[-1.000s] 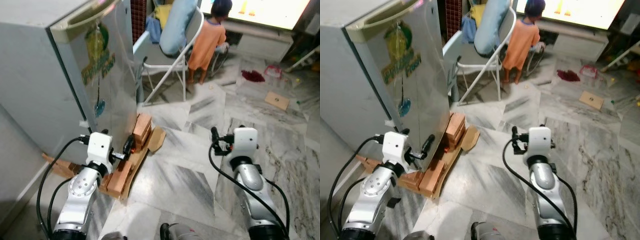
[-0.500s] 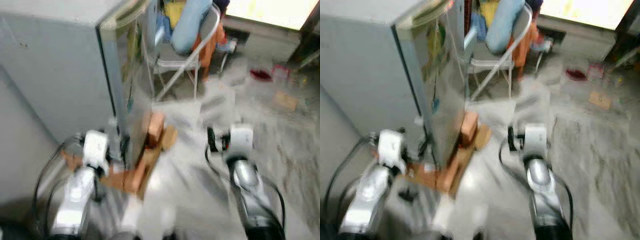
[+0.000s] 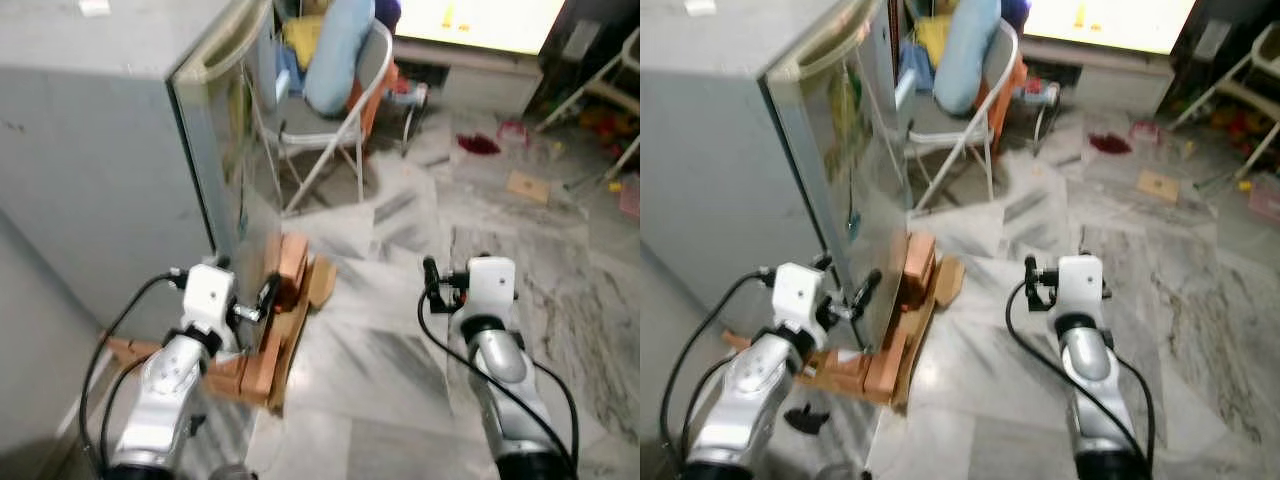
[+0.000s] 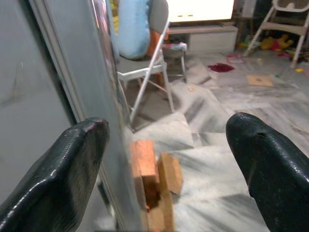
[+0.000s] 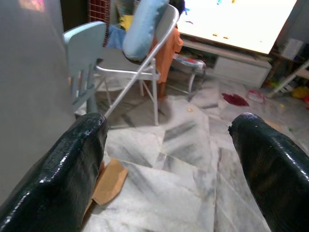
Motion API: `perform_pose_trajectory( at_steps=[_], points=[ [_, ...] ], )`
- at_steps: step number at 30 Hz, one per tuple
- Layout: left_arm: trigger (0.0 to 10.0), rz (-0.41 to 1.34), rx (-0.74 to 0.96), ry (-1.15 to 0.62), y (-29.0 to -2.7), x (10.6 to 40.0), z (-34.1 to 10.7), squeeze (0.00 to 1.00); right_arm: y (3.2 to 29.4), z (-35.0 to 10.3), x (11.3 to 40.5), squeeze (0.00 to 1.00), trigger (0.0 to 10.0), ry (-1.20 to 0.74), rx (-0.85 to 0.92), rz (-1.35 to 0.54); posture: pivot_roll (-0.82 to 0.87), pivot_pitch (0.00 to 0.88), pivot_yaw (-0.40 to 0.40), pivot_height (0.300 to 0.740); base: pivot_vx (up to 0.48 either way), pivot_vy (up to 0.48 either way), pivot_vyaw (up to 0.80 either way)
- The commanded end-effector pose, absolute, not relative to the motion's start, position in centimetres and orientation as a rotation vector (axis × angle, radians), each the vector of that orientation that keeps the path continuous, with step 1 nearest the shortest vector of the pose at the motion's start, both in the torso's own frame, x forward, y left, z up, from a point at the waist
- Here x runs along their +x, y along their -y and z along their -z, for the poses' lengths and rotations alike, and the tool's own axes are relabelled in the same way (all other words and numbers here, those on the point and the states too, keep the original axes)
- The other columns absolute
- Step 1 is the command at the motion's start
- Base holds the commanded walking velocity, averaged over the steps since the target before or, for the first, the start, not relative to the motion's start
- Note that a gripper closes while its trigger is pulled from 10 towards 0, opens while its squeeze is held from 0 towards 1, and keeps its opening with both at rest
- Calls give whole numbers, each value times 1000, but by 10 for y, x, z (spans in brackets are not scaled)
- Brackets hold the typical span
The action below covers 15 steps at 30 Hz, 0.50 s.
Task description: Restocking fridge
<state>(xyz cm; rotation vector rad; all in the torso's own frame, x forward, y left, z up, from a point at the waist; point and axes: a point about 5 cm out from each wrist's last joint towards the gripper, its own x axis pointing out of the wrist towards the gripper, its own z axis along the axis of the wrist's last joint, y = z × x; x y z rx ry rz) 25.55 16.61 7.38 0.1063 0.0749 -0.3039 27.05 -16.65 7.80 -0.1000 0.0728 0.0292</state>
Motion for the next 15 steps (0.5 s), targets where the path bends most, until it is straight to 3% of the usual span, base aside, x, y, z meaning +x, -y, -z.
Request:
perform_pose_trajectory(
  at_steps=[1,11,15],
  points=[
    [10000,316,101,-57,-156,258,-77,0,175,-83,271,0,10000,-51,-137,-18,41,21,-55,740,326,0,0],
    [10000,294,110,-61,-156,258,-74,0,174,-83,270,0,10000,-55,-135,-25,41,25,-61,740,0,0,0],
    [10000,183,97,-21,-164,266,-79,0,176,-83,269,0,10000,-57,-138,-26,33,33,-66,740,0,0,0]
  ],
)
